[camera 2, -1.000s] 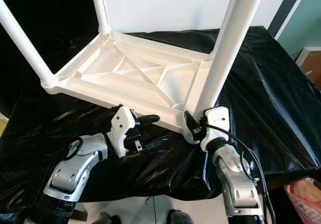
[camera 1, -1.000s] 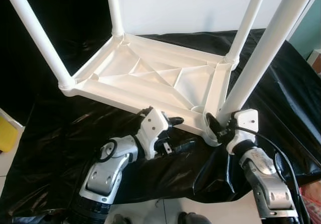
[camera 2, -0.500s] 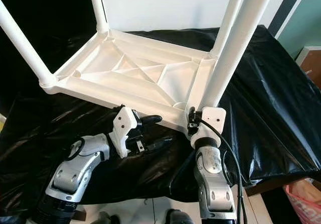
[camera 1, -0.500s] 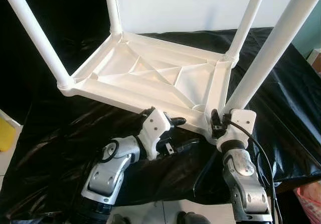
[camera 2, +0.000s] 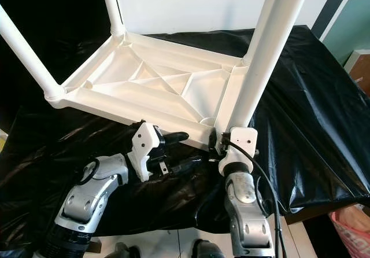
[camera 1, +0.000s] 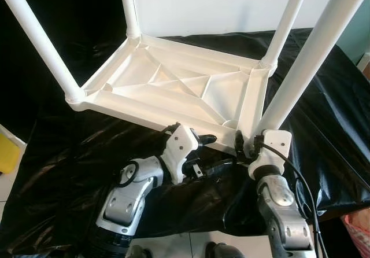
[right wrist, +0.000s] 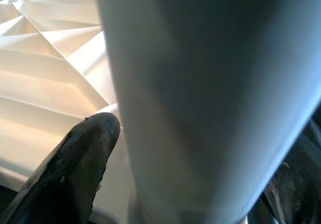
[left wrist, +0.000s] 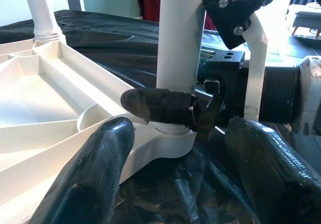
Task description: Building children table
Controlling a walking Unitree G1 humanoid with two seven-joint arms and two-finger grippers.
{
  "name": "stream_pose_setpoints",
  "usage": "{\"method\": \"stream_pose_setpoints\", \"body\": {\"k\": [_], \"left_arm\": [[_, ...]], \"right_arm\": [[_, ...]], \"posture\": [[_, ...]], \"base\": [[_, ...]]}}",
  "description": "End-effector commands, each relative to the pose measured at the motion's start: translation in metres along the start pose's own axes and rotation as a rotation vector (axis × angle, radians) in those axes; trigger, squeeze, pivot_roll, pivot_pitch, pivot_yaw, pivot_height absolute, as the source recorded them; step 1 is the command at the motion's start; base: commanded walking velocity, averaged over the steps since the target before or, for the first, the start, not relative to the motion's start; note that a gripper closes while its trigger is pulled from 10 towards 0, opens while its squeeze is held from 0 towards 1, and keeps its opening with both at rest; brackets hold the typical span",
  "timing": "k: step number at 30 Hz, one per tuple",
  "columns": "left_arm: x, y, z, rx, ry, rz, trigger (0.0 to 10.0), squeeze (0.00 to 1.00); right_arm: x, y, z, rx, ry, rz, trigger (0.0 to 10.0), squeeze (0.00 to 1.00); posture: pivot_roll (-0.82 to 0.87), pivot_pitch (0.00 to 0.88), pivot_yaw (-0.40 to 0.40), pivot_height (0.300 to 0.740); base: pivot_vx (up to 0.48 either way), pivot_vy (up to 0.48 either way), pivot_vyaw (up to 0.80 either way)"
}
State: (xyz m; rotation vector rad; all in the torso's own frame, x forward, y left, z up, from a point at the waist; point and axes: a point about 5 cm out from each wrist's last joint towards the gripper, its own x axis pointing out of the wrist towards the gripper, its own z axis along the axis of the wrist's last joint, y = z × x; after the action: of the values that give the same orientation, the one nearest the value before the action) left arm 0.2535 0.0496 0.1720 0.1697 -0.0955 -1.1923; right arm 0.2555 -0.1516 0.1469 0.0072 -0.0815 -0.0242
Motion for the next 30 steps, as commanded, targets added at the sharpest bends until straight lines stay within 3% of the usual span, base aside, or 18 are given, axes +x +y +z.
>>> {"method": "stream_pose_setpoints", "body": {"k": [1, 6, 7, 8, 11, 20, 21, 22, 23, 30], "left_arm": [[0.001, 0.004, 0.0, 0.001, 0.0, 0.107, 10.0, 0.0], [0.001, 0.004, 0.0, -0.001, -0.001, 0.107, 10.0, 0.0], [0.002, 0.005, 0.0, -0.001, 0.0, 0.106, 10.0, 0.0], [0.002, 0.005, 0.0, -0.001, 0.0, 0.106, 10.0, 0.0], [0.002, 0.005, 0.0, 0.001, 0.001, 0.104, 10.0, 0.0], [0.003, 0.004, 0.001, 0.006, 0.0, 0.103, 10.0, 0.0], [0.003, 0.004, 0.001, 0.006, -0.001, 0.105, 10.0, 0.0], [0.003, 0.004, 0.001, 0.006, -0.001, 0.105, 10.0, 0.0], [0.002, 0.004, 0.001, 0.006, -0.001, 0.107, 10.0, 0.0], [0.003, 0.004, 0.001, 0.003, -0.001, 0.11, 10.0, 0.0]], "right_arm": [[-0.001, -0.01, 0.005, -0.003, -0.033, 0.091, 10.0, 0.0], [0.0, -0.023, 0.007, -0.035, -0.04, 0.245, 10.0, 0.0], [0.002, -0.03, 0.006, -0.067, -0.035, 0.35, 10.0, 0.0], [0.002, -0.03, 0.006, -0.067, -0.035, 0.35, 10.0, 0.0], [0.009, -0.038, 0.005, -0.08, 0.002, 0.536, 10.0, 0.0], [0.015, -0.04, 0.002, -0.148, 0.072, 0.732, 10.0, 0.0], [0.016, -0.041, 0.002, -0.154, 0.072, 0.732, 2.2, 0.0], [0.016, -0.041, 0.002, -0.154, 0.072, 0.732, 2.2, 0.0], [0.017, -0.043, 0.001, -0.159, 0.074, 0.737, 0.0, 0.0], [0.017, -0.049, -0.005, -0.154, 0.09, 0.753, 0.0, 0.0]], "posture": [[-0.12, 0.14, 0.013, 0.74], [-0.12, 0.141, 0.013, 0.74], [-0.12, 0.141, 0.011, 0.74], [-0.12, 0.141, 0.011, 0.74], [-0.12, 0.136, 0.012, 0.74], [-0.11, 0.128, 0.002, 0.74], [-0.1, 0.127, 0.001, 0.74], [-0.1, 0.127, 0.001, 0.74], [-0.1, 0.129, -0.003, 0.74], [-0.1, 0.126, 0.0, 0.74]], "base": [[0.0, 0.0, 0.0], [0.0, 0.0, 0.0], [0.0, 0.0, 0.0], [0.0, 0.0, 0.0], [0.0, 0.0, 0.0], [0.0, 0.0, 0.0], [0.0, 0.0, 0.0], [0.0, 0.0, 0.0], [0.0, 0.0, 0.0], [0.0, 0.0, 0.0]]}}
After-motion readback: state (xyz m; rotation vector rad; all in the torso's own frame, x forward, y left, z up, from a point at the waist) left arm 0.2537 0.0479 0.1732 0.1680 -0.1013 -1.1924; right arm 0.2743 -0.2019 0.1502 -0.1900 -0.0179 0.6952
